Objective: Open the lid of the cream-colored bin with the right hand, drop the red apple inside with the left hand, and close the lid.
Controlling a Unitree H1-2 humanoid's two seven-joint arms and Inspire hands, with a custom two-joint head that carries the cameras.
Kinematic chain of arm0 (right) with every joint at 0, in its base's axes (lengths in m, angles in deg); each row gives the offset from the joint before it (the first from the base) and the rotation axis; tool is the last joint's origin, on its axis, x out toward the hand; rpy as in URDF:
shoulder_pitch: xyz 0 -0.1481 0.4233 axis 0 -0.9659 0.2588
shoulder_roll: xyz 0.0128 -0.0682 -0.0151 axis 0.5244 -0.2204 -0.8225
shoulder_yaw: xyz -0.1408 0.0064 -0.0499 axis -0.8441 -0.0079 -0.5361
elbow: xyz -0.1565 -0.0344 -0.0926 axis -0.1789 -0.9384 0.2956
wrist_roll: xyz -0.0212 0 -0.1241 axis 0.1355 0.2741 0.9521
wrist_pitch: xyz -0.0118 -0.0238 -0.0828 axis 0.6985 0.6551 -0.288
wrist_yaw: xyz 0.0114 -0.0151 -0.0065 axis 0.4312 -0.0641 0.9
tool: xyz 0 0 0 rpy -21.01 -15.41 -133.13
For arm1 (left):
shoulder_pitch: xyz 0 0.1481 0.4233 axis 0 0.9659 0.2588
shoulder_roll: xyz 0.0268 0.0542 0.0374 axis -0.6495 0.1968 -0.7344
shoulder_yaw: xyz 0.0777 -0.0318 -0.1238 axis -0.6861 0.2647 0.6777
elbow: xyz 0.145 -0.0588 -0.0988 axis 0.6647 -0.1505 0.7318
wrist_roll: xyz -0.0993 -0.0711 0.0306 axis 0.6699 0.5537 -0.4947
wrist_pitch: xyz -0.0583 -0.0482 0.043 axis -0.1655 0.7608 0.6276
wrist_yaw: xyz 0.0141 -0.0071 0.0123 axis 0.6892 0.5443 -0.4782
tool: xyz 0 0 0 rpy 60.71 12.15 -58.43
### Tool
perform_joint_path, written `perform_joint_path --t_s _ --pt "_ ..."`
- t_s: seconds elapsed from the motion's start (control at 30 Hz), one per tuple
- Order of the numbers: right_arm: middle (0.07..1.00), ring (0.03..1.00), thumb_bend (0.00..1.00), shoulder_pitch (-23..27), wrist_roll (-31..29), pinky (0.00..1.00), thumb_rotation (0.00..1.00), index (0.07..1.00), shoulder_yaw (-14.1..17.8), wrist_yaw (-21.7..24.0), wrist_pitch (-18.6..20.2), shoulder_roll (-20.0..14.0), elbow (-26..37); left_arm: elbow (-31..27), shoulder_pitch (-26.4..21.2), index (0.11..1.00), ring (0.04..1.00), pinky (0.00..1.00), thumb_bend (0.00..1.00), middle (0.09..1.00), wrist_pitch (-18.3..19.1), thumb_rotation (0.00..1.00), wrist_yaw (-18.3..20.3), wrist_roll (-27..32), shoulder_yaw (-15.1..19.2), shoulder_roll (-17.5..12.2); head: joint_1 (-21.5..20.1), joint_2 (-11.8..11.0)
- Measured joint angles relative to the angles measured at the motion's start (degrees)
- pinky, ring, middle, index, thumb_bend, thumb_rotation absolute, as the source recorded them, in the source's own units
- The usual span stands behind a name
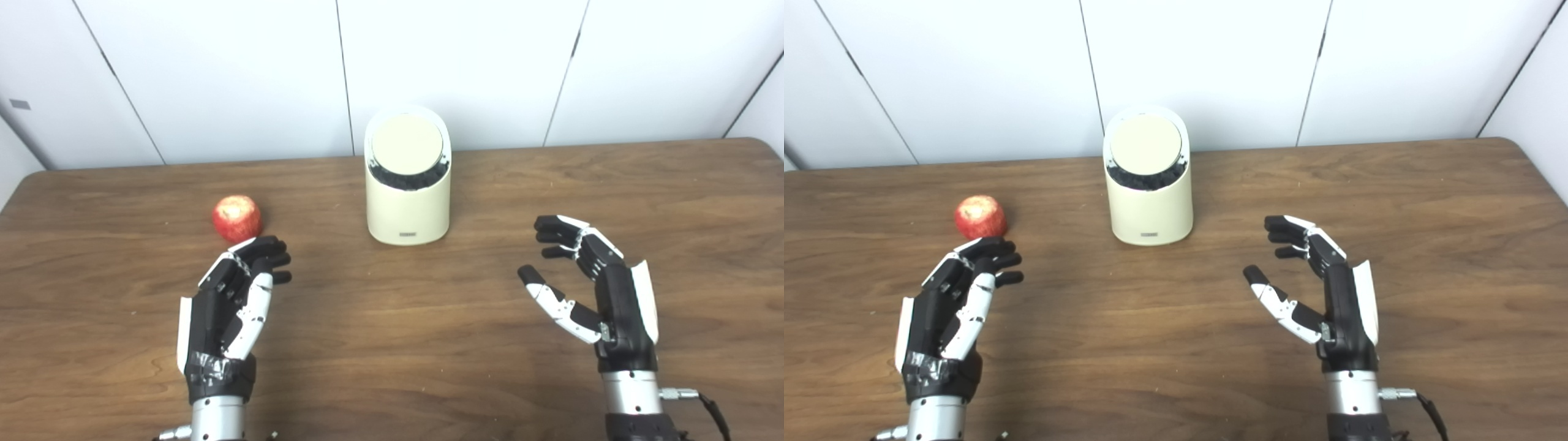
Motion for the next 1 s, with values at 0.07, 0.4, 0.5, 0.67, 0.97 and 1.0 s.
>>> perform_joint_path --t_s 0.07,0.4,0.5,0.67,0.97,1.0 --pt "0.703 0.683 0.34 0.13 1.97 0.57 0.36 0.672 -0.16 -0.07 -1.76 -0.05 0.42 0.25 0.0 0.652 0.679 0.62 0.23 0.681 -0.02 0.3 0.0 -0.07 0.02 0.0 -0.26 -0.09" --pt "0.799 0.785 0.57 2.69 5.11 0.7 0.84 0.78 0.37 3.98 1.26 -1.61 5.47 2.43 0.12 0.653 0.679 0.63 0.24 0.681 -2.09 0.31 0.07 -0.39 0.24 0.21 -1.23 -0.7" --pt "0.809 0.793 0.65 5.06 5.33 0.72 0.91 0.792 0.87 6.13 4.82 -3.58 6.04 2.84 0.11 0.649 0.677 0.62 0.24 0.677 -2.14 0.31 0.08 -0.43 0.21 0.32 -1.23 -0.97" --pt "0.813 0.795 0.72 11.53 8.31 0.71 0.95 0.789 0.95 8.7 11.09 -4.71 6.67 4.41 -0.21 0.646 0.672 0.61 0.23 0.674 -2.51 0.3 0.05 -0.74 0.17 0.36 -1.67 -1.58" --pt "0.838 0.809 0.86 23.11 15.36 0.71 0.7 0.8 -1.59 14.04 21.38 -5.23 8.11 6.79 -0.51 0.643 0.673 0.62 0.22 0.672 -4.52 0.25 -0.06 -1.65 0.18 0.59 -2.11 -2.37" --pt "0.833 0.805 0.86 23.79 16.26 0.71 0.68 0.8 -1.89 14.56 22.12 -5.2 8.11 6.96 -0.54 0.643 0.672 0.62 0.22 0.672 -4.6 0.25 -0.06 -1.74 0.18 0.68 -2.11 -2.46"
